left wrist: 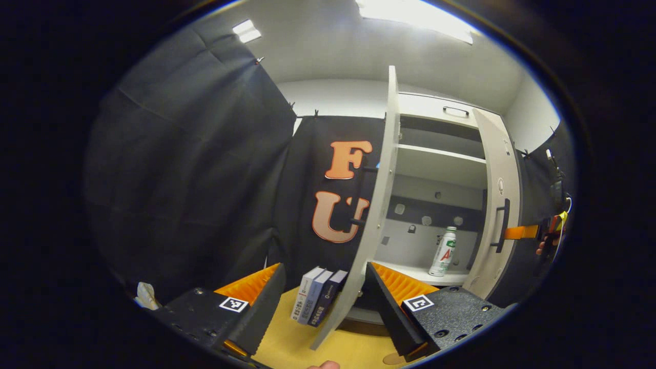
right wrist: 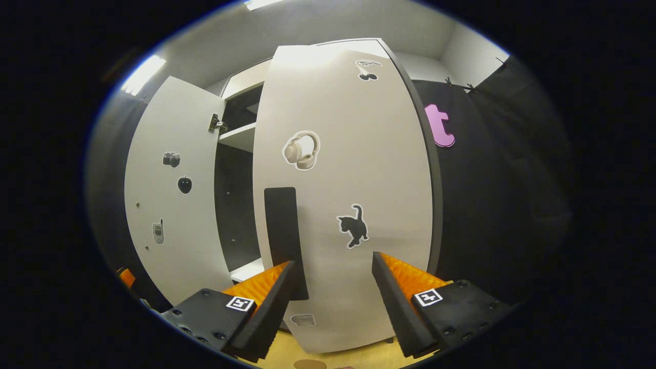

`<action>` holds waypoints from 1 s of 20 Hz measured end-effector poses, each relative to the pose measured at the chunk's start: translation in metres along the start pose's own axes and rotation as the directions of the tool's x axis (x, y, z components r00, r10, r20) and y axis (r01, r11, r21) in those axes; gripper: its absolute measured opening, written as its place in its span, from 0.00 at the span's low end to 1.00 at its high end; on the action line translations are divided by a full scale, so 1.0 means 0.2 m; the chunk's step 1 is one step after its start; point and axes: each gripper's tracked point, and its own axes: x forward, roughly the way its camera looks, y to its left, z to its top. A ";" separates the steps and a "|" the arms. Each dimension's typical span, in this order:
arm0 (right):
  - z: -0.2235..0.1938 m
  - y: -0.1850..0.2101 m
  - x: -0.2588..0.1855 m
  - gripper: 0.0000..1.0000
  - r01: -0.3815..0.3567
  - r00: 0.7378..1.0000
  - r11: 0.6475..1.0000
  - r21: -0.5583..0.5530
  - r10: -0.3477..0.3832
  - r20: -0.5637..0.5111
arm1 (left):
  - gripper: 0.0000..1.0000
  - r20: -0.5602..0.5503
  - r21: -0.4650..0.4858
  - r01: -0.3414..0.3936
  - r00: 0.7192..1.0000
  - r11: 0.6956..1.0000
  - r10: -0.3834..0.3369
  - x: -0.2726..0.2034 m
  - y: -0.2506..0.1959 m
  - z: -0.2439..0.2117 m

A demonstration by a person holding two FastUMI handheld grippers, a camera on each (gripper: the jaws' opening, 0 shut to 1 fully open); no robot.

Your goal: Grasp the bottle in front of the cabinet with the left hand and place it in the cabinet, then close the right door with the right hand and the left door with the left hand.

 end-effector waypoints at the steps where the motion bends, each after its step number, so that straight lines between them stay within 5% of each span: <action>1: -0.01 0.01 0.02 0.97 0.004 1.000 1.000 -0.001 -0.004 0.004 | 0.94 0.011 -0.004 -0.019 1.000 1.000 0.019 0.02 0.04 0.04; 7: -0.01 0.04 0.10 0.97 0.042 0.999 0.999 -0.032 -0.042 0.012 | 0.95 0.073 -0.046 -0.095 0.992 0.994 0.098 0.28 0.26 0.24; 15: 0.04 -0.04 -0.22 0.97 0.082 0.996 0.996 -0.023 -0.081 0.044 | 0.94 0.029 -0.066 0.055 0.998 0.996 -0.054 0.60 0.03 0.21; 17: 0.04 -0.08 -0.30 0.97 0.103 0.994 0.994 -0.024 -0.102 0.049 | 0.98 0.091 -0.026 0.055 0.994 0.998 -0.053 0.63 0.02 0.28; 18: 0.03 -0.11 -0.35 0.97 0.117 0.992 0.993 -0.022 -0.116 0.050 | 0.89 0.095 -0.009 0.047 0.994 0.999 -0.046 0.62 0.01 0.28; 20: 0.02 -0.15 -0.44 0.97 0.143 0.989 0.989 -0.025 -0.142 0.044 | 0.87 0.094 0.009 0.062 0.994 0.998 -0.062 0.61 -0.02 0.28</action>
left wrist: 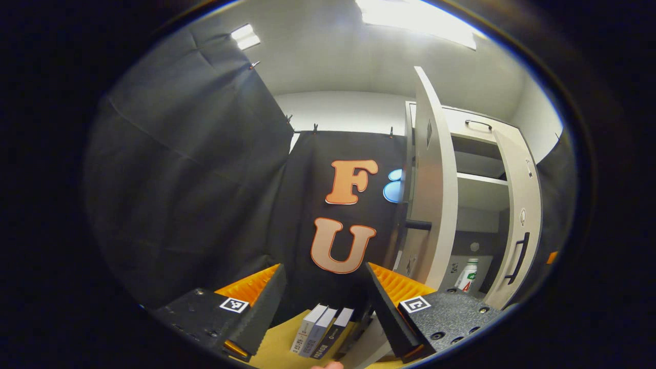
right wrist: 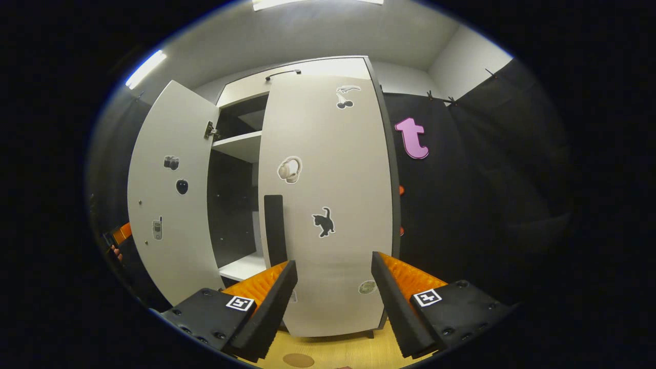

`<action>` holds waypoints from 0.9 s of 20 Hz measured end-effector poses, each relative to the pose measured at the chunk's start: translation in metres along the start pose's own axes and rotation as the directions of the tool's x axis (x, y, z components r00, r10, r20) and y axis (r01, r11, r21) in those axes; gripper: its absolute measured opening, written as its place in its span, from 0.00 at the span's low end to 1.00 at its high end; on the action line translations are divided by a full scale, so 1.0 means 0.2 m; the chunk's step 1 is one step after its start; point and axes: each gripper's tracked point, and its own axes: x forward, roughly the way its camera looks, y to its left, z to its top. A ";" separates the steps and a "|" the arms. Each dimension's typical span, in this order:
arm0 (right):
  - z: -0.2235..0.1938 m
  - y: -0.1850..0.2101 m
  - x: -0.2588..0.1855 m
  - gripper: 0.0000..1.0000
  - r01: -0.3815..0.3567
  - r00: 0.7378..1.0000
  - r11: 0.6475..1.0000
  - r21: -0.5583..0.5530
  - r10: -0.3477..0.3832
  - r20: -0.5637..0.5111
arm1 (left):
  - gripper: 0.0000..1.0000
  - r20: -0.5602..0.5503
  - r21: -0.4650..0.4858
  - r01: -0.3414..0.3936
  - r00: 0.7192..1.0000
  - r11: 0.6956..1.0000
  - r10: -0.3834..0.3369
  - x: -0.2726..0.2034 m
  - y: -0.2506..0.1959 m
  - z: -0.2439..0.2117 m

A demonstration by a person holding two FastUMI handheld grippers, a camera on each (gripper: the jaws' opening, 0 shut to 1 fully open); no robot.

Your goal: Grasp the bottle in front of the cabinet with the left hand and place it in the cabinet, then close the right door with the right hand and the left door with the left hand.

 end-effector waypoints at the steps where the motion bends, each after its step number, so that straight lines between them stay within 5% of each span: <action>1: -0.01 -0.03 -0.03 0.97 0.012 1.000 1.000 -0.004 -0.012 -0.003 | 0.87 -0.005 -0.006 0.015 1.000 1.000 -0.015 -0.01 -0.02 0.00; 14: -0.07 -0.21 -0.19 0.97 0.070 0.997 0.997 0.017 -0.070 -0.026 | 0.96 -0.019 -0.028 0.219 0.975 0.975 -0.219 -0.10 -0.52 -0.02; 15: -0.07 -0.22 -0.20 0.97 0.077 0.997 0.997 0.017 -0.076 -0.025 | 0.87 -0.015 -0.031 0.237 0.971 0.971 -0.238 -0.10 -0.56 -0.02; 16: -0.06 -0.24 -0.22 0.97 0.084 0.996 0.996 0.017 -0.084 -0.022 | 0.96 -0.013 -0.038 0.259 0.966 0.965 -0.259 -0.10 -0.62 -0.02; 18: -0.05 -0.26 -0.24 0.97 0.097 0.995 0.995 0.018 -0.097 -0.018 | 0.92 -0.028 -0.058 0.305 0.951 0.951 -0.307 -0.08 -0.73 -0.07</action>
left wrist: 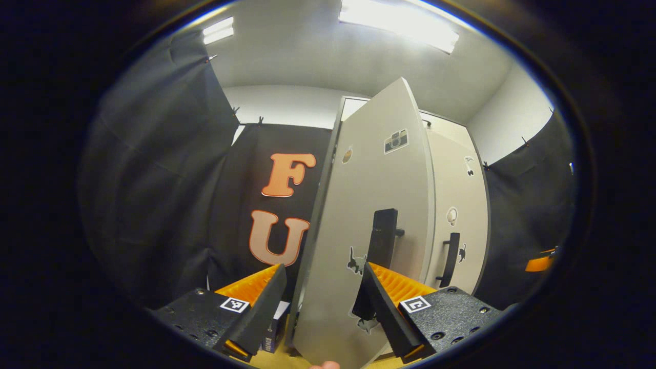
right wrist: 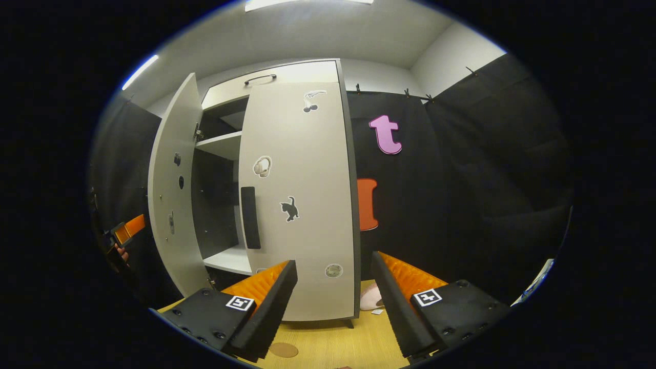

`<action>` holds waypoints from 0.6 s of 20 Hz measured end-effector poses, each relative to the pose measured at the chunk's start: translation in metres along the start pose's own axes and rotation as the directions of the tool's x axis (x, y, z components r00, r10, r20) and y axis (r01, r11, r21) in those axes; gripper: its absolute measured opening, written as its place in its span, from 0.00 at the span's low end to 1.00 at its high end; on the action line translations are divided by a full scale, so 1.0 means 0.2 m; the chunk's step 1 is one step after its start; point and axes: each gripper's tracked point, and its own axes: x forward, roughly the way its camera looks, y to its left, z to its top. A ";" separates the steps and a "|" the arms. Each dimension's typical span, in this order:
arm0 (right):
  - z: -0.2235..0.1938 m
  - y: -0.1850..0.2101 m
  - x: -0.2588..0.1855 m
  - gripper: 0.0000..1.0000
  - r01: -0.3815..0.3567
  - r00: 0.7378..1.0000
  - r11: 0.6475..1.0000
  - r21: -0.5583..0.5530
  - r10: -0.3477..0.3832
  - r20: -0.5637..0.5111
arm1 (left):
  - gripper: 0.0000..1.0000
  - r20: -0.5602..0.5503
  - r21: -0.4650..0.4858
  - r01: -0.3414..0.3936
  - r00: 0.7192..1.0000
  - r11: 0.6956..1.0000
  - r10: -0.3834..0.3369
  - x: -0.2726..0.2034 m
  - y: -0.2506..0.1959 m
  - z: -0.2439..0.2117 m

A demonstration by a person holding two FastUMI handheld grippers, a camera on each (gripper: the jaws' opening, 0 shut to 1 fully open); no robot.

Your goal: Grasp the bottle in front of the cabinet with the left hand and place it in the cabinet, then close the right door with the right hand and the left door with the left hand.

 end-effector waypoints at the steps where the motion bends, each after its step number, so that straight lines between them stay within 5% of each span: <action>1: 0.01 -0.01 -0.02 0.97 0.007 1.000 1.000 0.001 -0.007 0.002 | 0.92 -0.014 -0.008 0.025 1.000 1.000 -0.025 0.02 -0.05 -0.03; 12: 0.03 -0.15 -0.15 0.97 0.085 0.996 0.996 0.013 -0.085 0.006 | 0.94 -0.098 -0.037 0.159 0.982 0.987 -0.162 0.23 -0.42 -0.27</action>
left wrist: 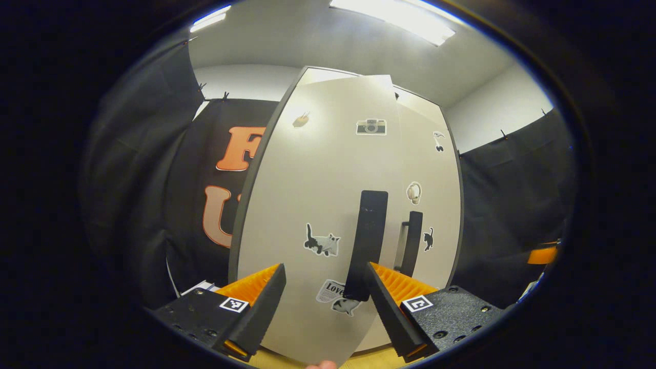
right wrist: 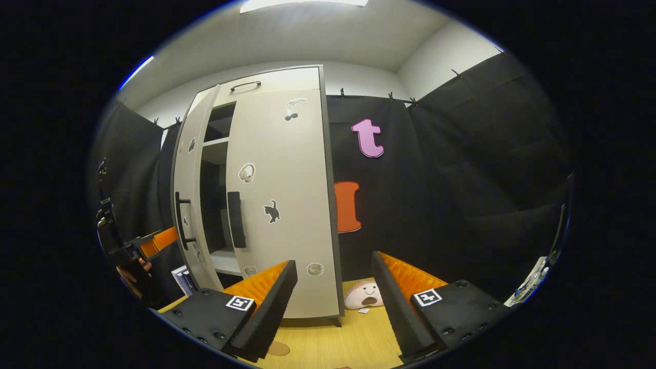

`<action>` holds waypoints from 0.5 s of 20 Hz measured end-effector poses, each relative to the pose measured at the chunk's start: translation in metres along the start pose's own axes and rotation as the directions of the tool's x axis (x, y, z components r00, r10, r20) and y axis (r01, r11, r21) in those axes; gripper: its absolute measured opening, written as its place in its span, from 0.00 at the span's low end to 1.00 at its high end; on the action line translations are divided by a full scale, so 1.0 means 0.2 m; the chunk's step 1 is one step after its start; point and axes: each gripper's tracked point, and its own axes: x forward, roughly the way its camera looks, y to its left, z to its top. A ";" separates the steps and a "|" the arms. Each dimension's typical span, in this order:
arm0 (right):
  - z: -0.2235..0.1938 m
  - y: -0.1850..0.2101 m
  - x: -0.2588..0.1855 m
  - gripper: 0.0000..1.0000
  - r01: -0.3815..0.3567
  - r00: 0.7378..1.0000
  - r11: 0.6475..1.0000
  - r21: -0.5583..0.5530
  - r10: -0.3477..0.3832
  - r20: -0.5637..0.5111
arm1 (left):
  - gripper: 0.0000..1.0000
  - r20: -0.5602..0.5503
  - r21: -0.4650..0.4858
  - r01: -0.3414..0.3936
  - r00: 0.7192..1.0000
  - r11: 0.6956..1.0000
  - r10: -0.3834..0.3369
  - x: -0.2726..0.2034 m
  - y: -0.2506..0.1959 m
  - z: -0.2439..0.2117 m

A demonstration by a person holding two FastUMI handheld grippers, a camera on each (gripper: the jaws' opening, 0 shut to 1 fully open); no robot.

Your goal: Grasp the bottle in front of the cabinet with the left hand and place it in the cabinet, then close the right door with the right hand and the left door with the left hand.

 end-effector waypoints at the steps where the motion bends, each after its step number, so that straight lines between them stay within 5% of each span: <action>1: 0.00 -0.01 -0.02 0.97 0.006 1.000 1.000 0.003 -0.006 0.001 | 0.94 0.003 0.000 -0.004 1.000 1.000 0.004 0.02 0.00 -0.01; 10: 0.02 -0.15 -0.08 0.97 0.061 0.998 0.998 0.019 -0.061 0.007 | 0.94 -0.019 0.057 -0.009 1.000 0.998 0.010 0.22 -0.07 -0.08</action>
